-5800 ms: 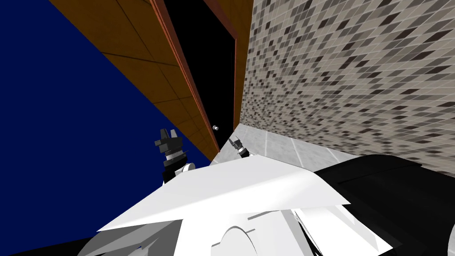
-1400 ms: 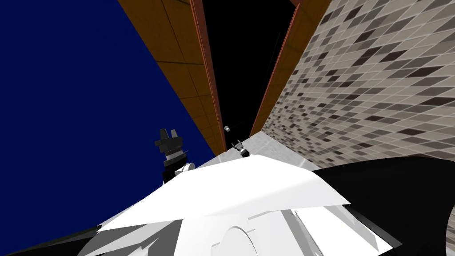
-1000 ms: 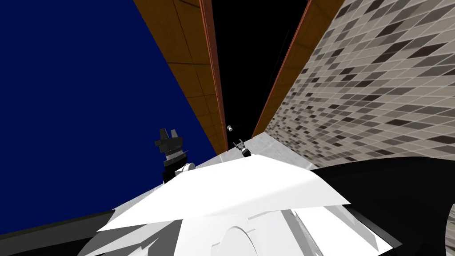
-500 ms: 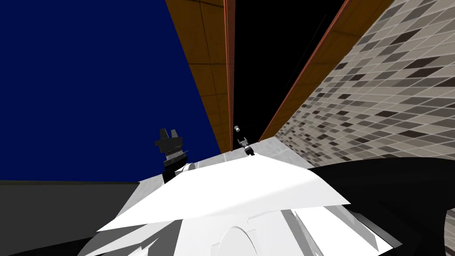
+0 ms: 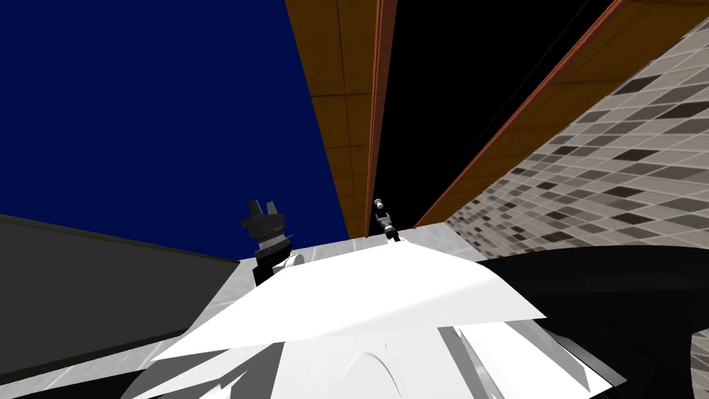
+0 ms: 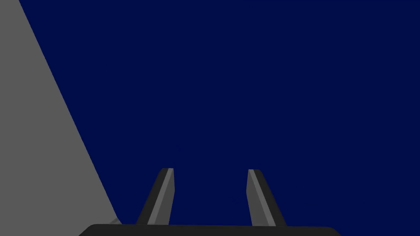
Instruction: Pull the door open
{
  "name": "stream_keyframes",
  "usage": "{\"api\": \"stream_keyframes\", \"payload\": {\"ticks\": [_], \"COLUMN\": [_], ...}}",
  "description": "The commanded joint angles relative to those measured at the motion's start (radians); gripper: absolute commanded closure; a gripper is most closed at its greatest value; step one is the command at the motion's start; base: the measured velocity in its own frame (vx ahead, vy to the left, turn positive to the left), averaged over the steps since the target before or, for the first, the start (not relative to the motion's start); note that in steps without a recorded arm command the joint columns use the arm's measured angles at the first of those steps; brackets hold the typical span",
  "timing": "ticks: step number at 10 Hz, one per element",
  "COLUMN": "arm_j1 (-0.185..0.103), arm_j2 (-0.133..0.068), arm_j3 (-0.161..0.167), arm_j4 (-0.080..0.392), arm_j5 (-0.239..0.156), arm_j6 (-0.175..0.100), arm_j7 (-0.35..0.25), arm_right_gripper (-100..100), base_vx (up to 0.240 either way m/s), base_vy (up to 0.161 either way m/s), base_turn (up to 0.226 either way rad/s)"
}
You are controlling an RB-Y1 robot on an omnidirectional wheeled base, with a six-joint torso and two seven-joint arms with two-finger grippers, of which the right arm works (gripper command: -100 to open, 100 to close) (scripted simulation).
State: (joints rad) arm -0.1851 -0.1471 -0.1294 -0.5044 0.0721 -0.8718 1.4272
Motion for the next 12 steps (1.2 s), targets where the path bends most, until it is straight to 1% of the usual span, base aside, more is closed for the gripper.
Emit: {"api": "stream_keyframes", "payload": {"ticks": [1,3,5,6,7,10,11,12], "arm_j1": [-0.018,-0.04,-0.053,-0.063,-0.069,-0.069,-0.069,-0.069], "arm_j2": [-0.002,-0.009,-0.013,-0.016,-0.018,-0.018,-0.018,-0.018], "arm_j3": [-0.024,-0.062,-0.085,-0.101,-0.111,-0.111,-0.111,-0.111], "arm_j4": [0.023,0.055,0.073,0.087,0.095,0.109,0.095,0.095], "arm_j5": [-0.025,-0.064,-0.087,-0.104,-0.114,-0.114,-0.114,-0.114], "arm_j6": [-0.002,-0.008,-0.011,-0.013,-0.015,-0.015,-0.015,-0.015], "arm_j7": [0.014,0.032,0.042,0.049,0.054,0.054,0.054,0.054], "arm_right_gripper": [-100,-100,-100,-100,-100,-100,-100,-100], "base_vx": [0.082,0.082,0.063,0.025,0.014,0.037,0.018,0.009], "base_vy": [-0.033,-0.087,-0.084,-0.103,-0.099,-0.054,-0.007,0.005], "base_turn": [0.342,0.294,0.173,0.269,0.231,0.017,-0.004,0.0]}}
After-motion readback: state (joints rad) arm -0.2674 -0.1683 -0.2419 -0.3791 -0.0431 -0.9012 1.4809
